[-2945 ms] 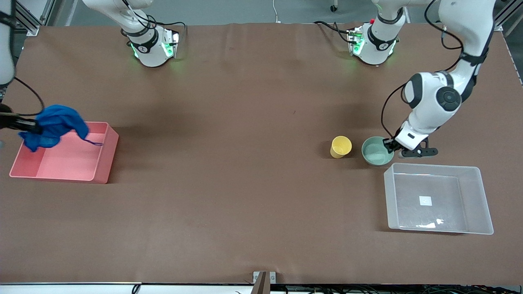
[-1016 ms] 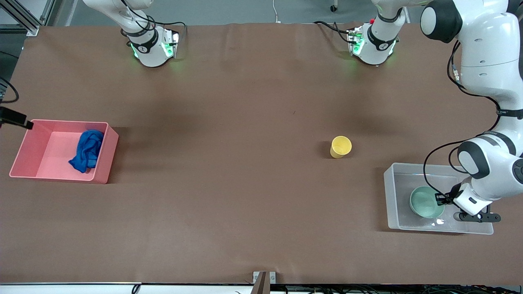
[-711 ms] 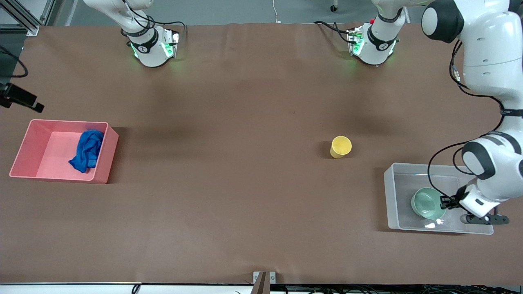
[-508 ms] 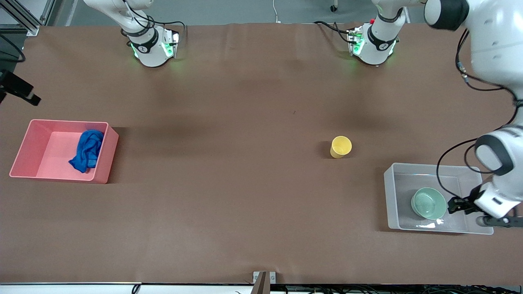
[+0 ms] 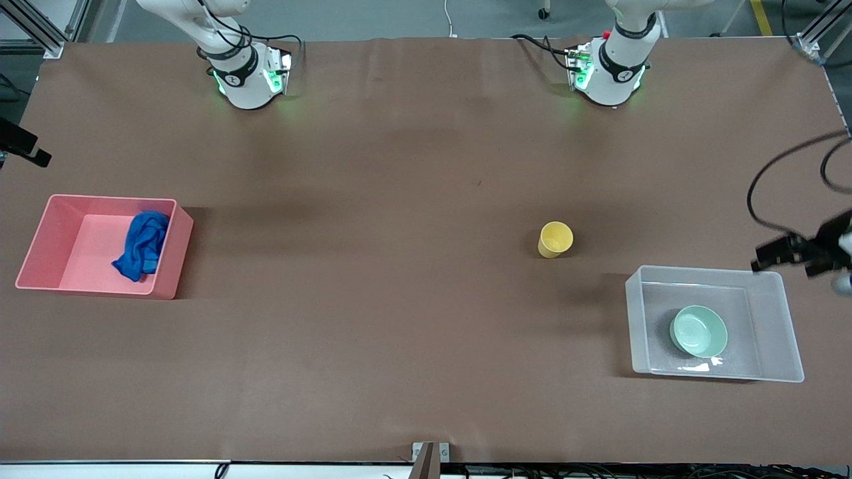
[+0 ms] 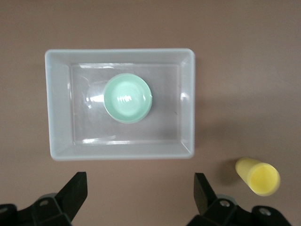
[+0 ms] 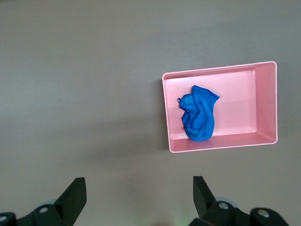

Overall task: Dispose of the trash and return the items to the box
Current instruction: 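Open the left gripper and lift it away from the bowl, then reach the left gripper to the yellow cup and grasp it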

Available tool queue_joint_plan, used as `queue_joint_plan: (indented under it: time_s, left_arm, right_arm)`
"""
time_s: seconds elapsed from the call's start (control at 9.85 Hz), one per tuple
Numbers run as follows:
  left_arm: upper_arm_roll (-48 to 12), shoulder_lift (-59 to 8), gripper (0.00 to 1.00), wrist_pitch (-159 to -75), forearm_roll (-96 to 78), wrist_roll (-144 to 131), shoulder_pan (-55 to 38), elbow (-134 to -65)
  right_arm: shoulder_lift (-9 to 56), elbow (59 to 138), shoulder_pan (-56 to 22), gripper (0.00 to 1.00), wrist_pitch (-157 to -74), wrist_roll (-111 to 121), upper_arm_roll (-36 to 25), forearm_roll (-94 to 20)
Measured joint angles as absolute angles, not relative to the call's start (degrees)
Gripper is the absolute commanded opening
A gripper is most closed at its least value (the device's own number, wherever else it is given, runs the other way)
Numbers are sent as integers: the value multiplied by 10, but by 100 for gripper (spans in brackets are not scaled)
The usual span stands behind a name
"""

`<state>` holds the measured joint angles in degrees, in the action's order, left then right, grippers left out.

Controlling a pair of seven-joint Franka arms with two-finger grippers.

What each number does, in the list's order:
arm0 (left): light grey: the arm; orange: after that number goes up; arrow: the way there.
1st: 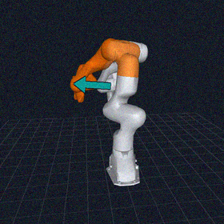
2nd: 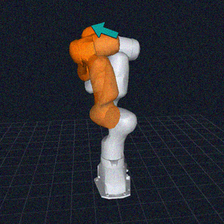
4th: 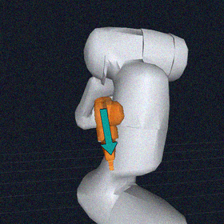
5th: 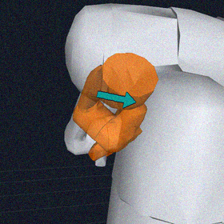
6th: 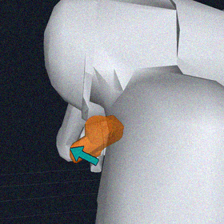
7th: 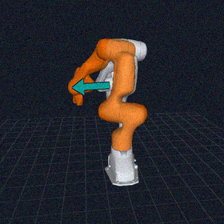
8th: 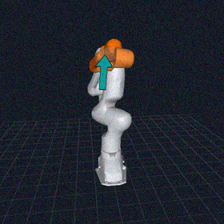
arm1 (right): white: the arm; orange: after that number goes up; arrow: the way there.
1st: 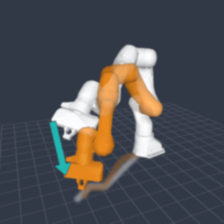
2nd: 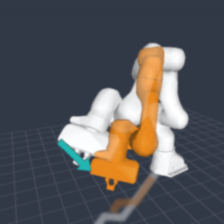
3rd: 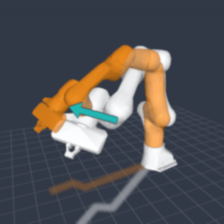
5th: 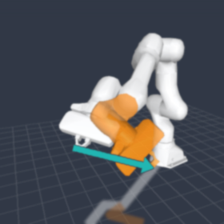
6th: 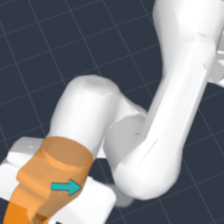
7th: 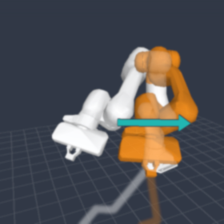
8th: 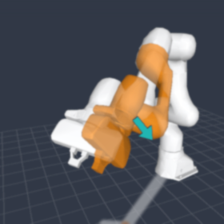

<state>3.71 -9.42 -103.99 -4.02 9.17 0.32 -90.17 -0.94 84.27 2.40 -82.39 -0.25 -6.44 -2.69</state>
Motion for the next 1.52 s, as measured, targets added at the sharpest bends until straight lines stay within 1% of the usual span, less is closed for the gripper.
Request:
queue_joint_plan:
  time_s: [0.2,0.3,0.41,0.61,0.81,0.91,1.12,1.32,1.42,1.52]
  left_arm:
    - [-12,-2,100,-1031,-35,31,1,-988]
    - [-32,31,100,-1039,-35,10,-1,-1036]
    - [-45,52,100,-1061,-35,-1,-4,-1081]
    - [-62,59,100,-1148,-35,-23,-14,-1163]
    - [-99,40,100,-1263,-35,-51,-15,-1240]
    - [-117,18,97,-1318,-35,-63,-15,-1271]
    - [-150,-46,96,-1394,-33,-87,-16,-1291]
    - [-165,-114,93,-1443,-5,-94,-17,-1292]
    - [-167,-139,86,-1460,8,-101,-17,-1291]
    - [-168,-158,73,-1474,18,-110,-17,-1291]
  right_arm:
    - [-9,839,23,100,-822,-2,-63,-7]
    - [-9,838,23,100,-822,-2,-62,-2]
    - [-9,838,23,100,-820,-2,-61,-1]
    - [-8,838,23,100,-819,-2,-61,0]
    - [-8,838,23,100,-819,-2,-60,0]
    - [-8,838,23,100,-819,-2,-60,0]
    - [-8,838,23,100,-820,-2,-61,0]
    - [-8,838,23,100,-820,-2,-61,-1]
    - [-8,838,23,100,-820,-2,-61,-1]
    - [-8,838,23,100,-820,-2,-62,-1]
